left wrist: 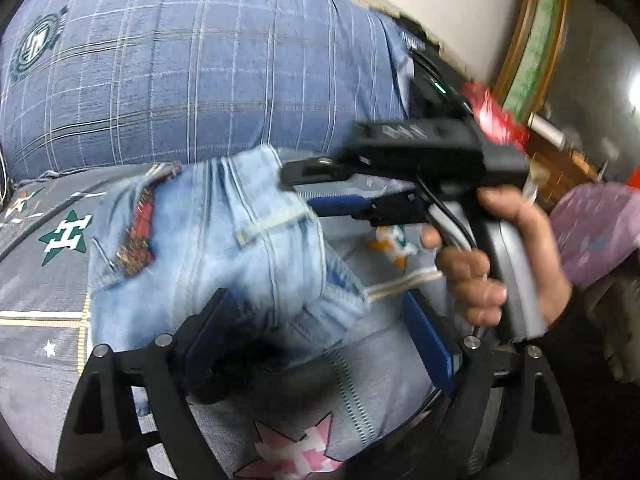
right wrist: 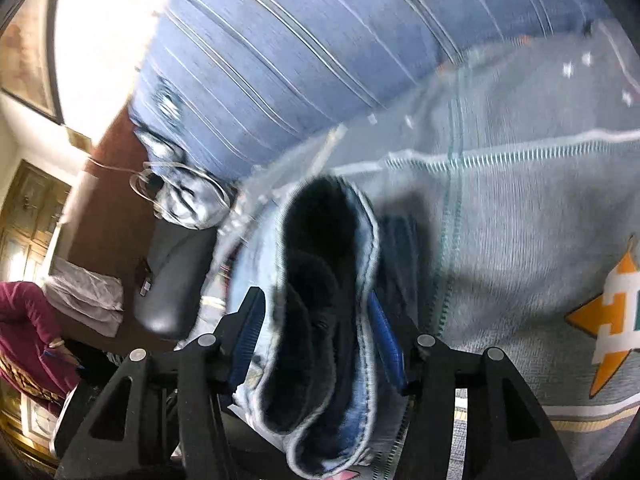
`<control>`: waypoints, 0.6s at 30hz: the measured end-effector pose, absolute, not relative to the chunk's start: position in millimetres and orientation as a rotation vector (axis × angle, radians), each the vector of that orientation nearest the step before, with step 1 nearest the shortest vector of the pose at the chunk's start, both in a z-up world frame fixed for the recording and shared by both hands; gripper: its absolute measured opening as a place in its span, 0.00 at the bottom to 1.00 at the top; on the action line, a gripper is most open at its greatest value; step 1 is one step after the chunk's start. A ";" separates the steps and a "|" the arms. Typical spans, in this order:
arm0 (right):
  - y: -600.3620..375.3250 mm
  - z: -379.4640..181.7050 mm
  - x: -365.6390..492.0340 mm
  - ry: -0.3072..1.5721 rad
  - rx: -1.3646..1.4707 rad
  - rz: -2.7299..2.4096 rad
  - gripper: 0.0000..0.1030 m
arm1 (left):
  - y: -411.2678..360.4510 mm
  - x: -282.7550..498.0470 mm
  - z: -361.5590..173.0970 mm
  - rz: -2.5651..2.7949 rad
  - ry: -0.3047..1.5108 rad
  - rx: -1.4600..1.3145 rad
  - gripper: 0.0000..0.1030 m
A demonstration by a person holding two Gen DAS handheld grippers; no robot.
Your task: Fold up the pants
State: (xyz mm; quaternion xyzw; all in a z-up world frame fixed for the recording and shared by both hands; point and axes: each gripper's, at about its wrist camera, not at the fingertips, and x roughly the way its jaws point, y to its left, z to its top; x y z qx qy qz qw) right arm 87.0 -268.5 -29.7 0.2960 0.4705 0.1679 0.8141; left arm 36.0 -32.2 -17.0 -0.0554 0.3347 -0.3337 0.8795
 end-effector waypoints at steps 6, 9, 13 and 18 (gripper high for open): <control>-256.7 -20.6 78.7 0.965 0.634 0.453 0.54 | 9.0 84.5 1.6 -0.554 0.744 -0.206 0.83; -236.9 -43.0 84.1 1.073 0.579 0.415 0.49 | 17.9 104.7 -26.3 -0.546 0.855 -0.299 0.83; -225.1 -34.0 70.9 1.097 0.502 0.409 0.13 | 12.1 97.8 -53.4 -0.531 0.941 -0.328 0.81; -218.8 -53.6 61.5 1.194 0.373 0.257 0.13 | -10.7 95.4 -60.2 -0.565 0.991 -0.220 0.81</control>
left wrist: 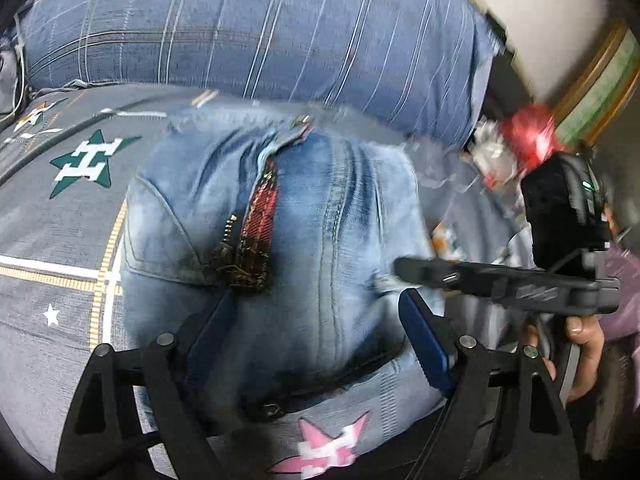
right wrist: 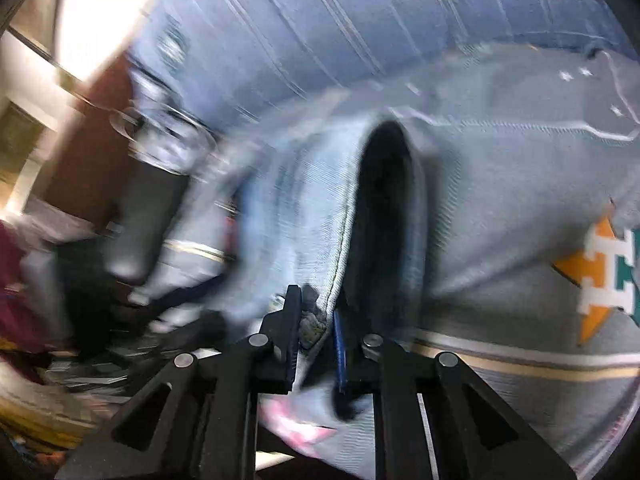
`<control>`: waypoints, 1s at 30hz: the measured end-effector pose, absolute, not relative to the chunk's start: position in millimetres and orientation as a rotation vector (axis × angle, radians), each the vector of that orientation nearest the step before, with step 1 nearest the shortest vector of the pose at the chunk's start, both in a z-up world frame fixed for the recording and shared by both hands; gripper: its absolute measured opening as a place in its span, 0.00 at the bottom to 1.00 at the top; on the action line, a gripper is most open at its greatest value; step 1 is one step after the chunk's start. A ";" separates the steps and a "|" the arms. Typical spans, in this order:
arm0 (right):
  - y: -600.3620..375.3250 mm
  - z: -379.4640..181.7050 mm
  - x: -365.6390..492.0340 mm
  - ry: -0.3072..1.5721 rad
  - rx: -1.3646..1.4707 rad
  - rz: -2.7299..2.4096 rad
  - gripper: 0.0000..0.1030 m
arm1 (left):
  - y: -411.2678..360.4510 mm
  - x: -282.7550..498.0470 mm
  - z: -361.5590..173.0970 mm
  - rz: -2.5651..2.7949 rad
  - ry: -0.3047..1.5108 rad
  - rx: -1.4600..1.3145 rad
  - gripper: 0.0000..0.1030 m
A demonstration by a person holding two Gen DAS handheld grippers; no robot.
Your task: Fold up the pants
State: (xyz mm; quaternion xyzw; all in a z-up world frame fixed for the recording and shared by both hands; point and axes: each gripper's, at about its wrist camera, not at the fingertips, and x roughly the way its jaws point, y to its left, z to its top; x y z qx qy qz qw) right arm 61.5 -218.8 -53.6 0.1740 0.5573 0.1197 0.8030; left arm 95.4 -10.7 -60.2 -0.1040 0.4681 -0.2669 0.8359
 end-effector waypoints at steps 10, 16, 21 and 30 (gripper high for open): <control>-238.3 -38.8 54.9 1.077 0.493 0.313 0.67 | 15.3 94.3 -36.7 -0.598 0.926 -0.357 0.85; -266.6 -42.7 55.7 1.021 0.623 0.225 0.71 | 54.0 118.4 -25.1 -0.434 0.920 -0.458 0.87; -274.3 -38.0 55.2 0.984 0.614 0.180 0.71 | 52.2 122.5 -10.5 -0.364 0.886 -0.379 0.87; -258.7 -30.0 52.8 0.951 0.506 0.115 0.73 | 61.3 121.0 -44.1 -0.294 0.922 -0.388 0.87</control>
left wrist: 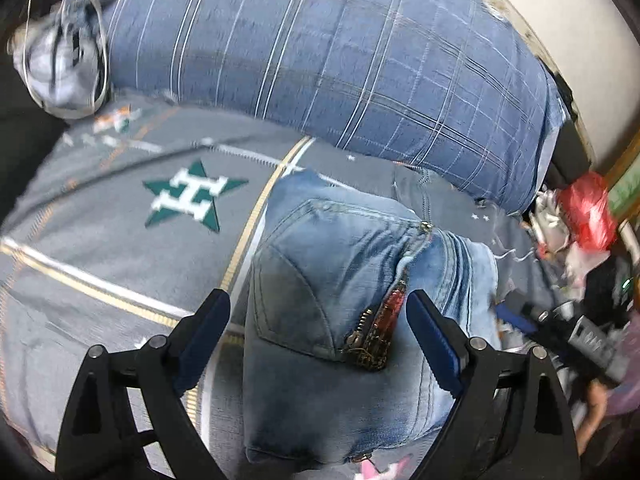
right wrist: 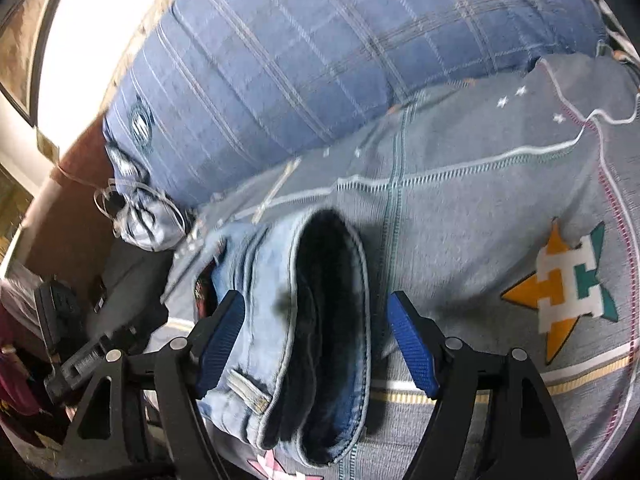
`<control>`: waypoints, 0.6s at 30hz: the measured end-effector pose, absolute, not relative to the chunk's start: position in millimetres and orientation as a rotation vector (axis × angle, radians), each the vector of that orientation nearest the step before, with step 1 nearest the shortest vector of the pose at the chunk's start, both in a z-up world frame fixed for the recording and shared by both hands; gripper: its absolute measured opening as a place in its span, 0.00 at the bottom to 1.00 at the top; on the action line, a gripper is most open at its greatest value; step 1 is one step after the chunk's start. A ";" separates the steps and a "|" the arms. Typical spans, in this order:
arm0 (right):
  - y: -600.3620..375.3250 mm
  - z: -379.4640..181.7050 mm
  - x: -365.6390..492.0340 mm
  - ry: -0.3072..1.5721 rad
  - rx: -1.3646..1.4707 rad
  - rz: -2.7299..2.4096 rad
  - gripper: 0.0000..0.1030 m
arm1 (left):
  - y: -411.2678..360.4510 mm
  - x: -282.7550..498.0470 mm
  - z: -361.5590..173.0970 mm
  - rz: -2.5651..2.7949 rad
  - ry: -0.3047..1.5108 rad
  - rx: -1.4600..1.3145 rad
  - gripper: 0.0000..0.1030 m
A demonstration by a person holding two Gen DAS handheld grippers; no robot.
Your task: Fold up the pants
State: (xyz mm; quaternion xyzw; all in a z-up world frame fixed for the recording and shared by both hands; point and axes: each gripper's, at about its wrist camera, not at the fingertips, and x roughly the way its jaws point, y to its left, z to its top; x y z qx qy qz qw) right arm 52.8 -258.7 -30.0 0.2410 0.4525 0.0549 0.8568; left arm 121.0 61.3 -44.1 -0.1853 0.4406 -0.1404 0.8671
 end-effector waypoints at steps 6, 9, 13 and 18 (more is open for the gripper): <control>-268.4 -44.7 58.6 0.981 0.628 0.137 0.78 | 79.1 125.9 -55.5 -0.272 0.961 -0.488 0.87; -268.3 -62.5 63.8 1.035 0.733 0.160 0.78 | 72.2 131.7 -58.5 -0.296 1.003 -0.483 0.87; -268.6 -75.6 72.7 1.089 0.773 0.138 0.78 | 63.9 151.9 -56.7 -0.312 1.099 -0.470 0.87; -278.6 -67.5 99.0 1.095 0.852 0.103 0.78 | 64.6 178.7 -60.3 -0.350 1.123 -0.472 0.87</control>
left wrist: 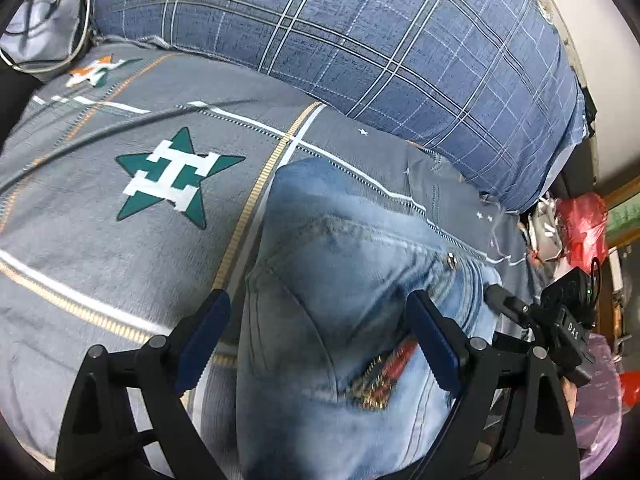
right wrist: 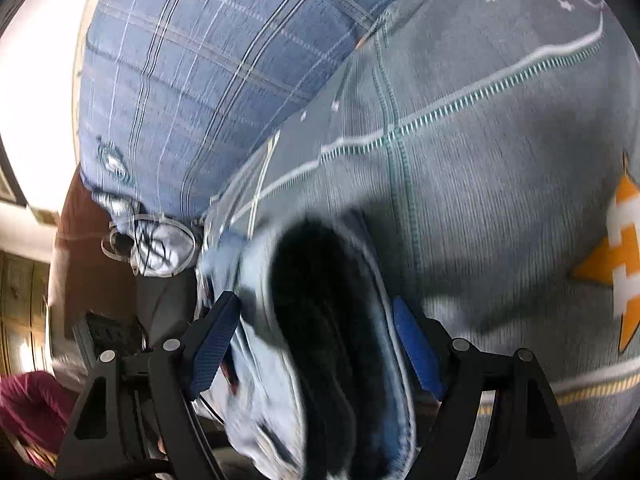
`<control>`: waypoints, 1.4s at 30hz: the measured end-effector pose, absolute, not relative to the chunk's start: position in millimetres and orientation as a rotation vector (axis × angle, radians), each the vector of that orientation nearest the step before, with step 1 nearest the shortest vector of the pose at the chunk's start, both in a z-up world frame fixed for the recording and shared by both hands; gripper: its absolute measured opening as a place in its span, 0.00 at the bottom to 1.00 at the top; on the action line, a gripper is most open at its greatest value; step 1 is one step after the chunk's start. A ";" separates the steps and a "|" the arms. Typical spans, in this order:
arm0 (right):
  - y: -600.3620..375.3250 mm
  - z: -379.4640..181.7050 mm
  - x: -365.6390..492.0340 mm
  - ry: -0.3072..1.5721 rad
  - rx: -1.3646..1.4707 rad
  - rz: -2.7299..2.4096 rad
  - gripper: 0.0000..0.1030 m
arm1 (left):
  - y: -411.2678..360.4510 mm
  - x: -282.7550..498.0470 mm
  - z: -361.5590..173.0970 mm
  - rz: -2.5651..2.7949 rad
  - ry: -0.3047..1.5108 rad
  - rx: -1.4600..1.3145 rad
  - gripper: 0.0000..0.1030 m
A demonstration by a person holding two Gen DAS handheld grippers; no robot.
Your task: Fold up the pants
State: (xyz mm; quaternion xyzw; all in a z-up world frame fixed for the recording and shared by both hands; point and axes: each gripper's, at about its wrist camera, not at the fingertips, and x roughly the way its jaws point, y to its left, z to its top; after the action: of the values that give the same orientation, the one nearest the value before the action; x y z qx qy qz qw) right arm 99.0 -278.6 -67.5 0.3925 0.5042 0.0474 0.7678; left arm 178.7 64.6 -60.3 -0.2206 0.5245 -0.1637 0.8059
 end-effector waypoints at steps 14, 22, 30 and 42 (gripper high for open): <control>-267.6 -87.8 100.3 1.173 0.823 0.162 0.69 | 66.6 178.5 -92.7 -0.398 1.223 -0.564 0.77; -250.0 -82.3 99.2 1.219 0.689 0.206 0.69 | 68.4 172.8 -94.0 -0.381 1.194 -0.573 0.71; -240.2 -87.4 100.8 1.214 0.636 0.192 0.48 | 63.2 169.0 -94.1 -0.367 1.170 -0.571 0.65; -231.7 -43.4 92.7 1.018 0.572 0.286 0.23 | 73.7 140.8 -36.4 -0.371 0.983 -0.586 0.29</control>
State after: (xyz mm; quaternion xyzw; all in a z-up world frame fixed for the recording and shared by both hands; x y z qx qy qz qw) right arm 92.7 -231.7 -43.4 0.2690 0.4790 0.1345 0.8247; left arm 140.8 73.7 -36.4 -0.2758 0.4623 -0.1745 0.8244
